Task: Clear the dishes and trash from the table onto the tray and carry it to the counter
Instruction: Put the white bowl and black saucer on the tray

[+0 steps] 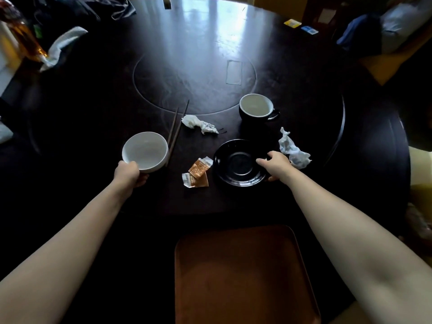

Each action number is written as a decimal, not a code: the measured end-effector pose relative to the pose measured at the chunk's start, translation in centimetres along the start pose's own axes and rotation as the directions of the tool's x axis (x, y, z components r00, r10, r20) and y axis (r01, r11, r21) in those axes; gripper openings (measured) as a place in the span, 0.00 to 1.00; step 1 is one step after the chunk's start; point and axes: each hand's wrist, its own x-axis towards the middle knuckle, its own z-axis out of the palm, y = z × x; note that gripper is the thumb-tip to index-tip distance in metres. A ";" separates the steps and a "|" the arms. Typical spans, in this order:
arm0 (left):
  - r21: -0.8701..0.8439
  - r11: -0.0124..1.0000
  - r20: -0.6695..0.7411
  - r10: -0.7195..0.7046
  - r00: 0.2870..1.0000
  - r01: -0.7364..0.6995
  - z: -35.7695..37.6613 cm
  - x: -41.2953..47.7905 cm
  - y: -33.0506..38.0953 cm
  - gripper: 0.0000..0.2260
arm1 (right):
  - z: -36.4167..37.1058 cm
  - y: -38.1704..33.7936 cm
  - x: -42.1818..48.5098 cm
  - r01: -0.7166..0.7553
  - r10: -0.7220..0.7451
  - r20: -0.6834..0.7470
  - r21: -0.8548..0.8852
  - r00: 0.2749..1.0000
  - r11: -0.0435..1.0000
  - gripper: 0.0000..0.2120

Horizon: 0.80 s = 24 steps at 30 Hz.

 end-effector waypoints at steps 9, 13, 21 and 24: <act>-0.032 0.997 0.035 0.066 0.997 -0.065 0.9 -3.7 -0.5 0.18 | 0.1 2.4 -1.2 0.086 -0.081 -0.039 0.168 0.996 0.982 0.09; -0.018 0.997 0.065 0.070 0.995 -0.069 0.9 -6.3 -2.0 0.18 | -1.1 5.1 -2.6 0.086 -0.083 -0.022 0.337 0.996 0.938 0.07; 0.053 0.994 0.162 0.084 0.983 -0.094 1.5 -12.9 -6.0 0.16 | -1.7 10.1 -8.2 0.056 -0.099 0.094 0.382 0.991 0.922 0.05; 0.087 0.991 0.192 0.082 0.978 -0.100 1.6 -15.0 -8.3 0.14 | -0.9 12.3 -10.6 -0.002 -0.055 0.138 0.380 0.989 0.925 0.06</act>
